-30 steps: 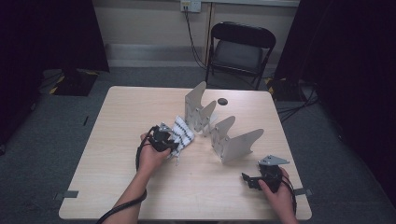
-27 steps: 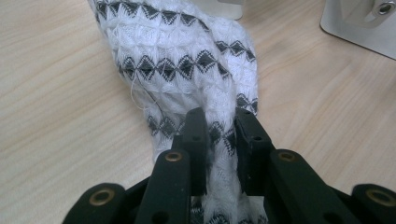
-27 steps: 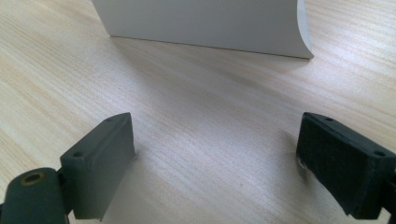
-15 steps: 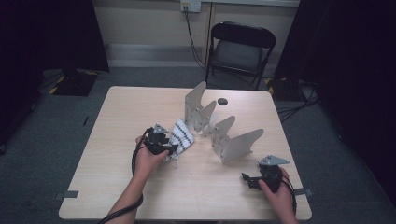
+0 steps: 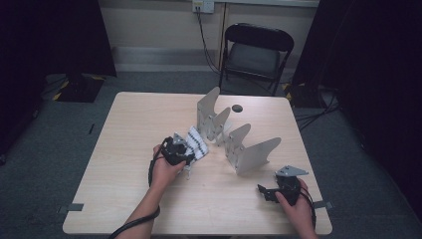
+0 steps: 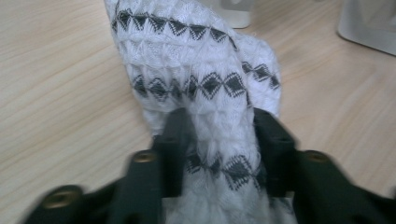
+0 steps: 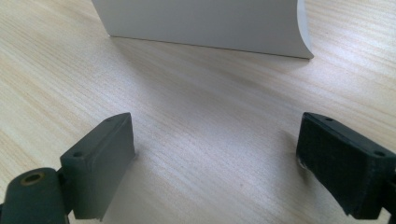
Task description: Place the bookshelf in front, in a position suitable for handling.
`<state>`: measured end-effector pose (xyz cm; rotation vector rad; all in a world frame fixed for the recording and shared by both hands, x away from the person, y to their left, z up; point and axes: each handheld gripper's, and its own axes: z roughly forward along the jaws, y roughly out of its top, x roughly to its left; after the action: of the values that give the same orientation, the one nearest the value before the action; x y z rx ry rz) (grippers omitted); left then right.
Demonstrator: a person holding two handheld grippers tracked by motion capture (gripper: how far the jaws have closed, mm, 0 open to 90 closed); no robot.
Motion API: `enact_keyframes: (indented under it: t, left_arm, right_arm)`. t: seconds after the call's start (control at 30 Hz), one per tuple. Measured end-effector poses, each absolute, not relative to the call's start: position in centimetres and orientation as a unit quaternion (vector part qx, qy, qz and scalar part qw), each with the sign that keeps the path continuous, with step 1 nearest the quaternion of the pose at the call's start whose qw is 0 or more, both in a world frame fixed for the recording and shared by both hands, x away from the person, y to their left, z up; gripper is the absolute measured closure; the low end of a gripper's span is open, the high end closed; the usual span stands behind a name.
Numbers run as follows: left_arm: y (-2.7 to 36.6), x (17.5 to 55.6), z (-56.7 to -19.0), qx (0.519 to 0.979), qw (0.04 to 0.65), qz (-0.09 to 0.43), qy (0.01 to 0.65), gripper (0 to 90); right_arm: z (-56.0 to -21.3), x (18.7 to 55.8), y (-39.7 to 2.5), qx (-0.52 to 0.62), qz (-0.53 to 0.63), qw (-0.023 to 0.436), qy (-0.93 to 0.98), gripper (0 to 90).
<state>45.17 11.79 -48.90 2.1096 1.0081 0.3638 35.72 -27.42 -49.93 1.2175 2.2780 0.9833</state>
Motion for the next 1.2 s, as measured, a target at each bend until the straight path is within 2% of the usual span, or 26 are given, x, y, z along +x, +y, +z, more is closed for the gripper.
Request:
enact_keyframes:
  t: [0.03,0.1,0.33,0.4,0.43,0.5,0.6,0.73,0.83,1.03,1.2]
  left_arm:
    - [11.6,45.0,-48.5,0.831,0.364,0.137,0.398,74.1]
    - [11.5,44.9,-48.2,0.83,0.363,0.133,0.402,76.6]
    - [12.7,45.2,-43.4,0.813,0.39,0.154,0.403,76.8]
    - [12.9,45.6,-40.0,0.804,0.408,0.175,0.395,76.8]
    - [12.9,45.6,-40.0,0.804,0.408,0.175,0.395,76.8]
    - [12.6,46.0,-37.0,0.791,0.434,0.193,0.385,76.7]
    - [11.5,46.5,-35.2,0.788,0.442,0.197,0.38,76.5]
    - [10.1,47.1,-35.4,0.801,0.429,0.192,0.37,76.4]
    - [8.7,47.4,-37.6,0.814,0.411,0.179,0.368,76.6]
    - [8.4,47.7,-40.6,0.814,0.405,0.17,0.379,76.8]
    - [8.6,47.9,-40.8,0.816,0.4,0.172,0.381,76.9]
  right_arm:
    - [-49.9,35.7,-27.4,0.433,0.349,0.188,0.81,10.6]
    - [-49.9,35.7,-27.4,0.433,0.349,0.188,0.81,10.6]
    - [-49.9,35.7,-27.4,0.433,0.349,0.188,0.81,10.6]
    - [-49.9,35.7,-27.4,0.433,0.349,0.188,0.81,10.6]
    - [-49.9,35.7,-27.4,0.433,0.349,0.188,0.81,10.6]
    - [-49.9,35.7,-27.4,0.434,0.349,0.188,0.809,10.6]
    - [-49.9,35.7,-27.4,0.434,0.349,0.188,0.809,10.6]
    - [-49.9,35.7,-27.4,0.433,0.349,0.188,0.809,10.6]
    - [-49.9,35.7,-27.4,0.433,0.349,0.188,0.809,10.6]
    - [-49.9,35.7,-27.4,0.433,0.349,0.188,0.809,10.6]
    - [-49.9,35.7,-27.4,0.433,0.349,0.188,0.809,10.6]
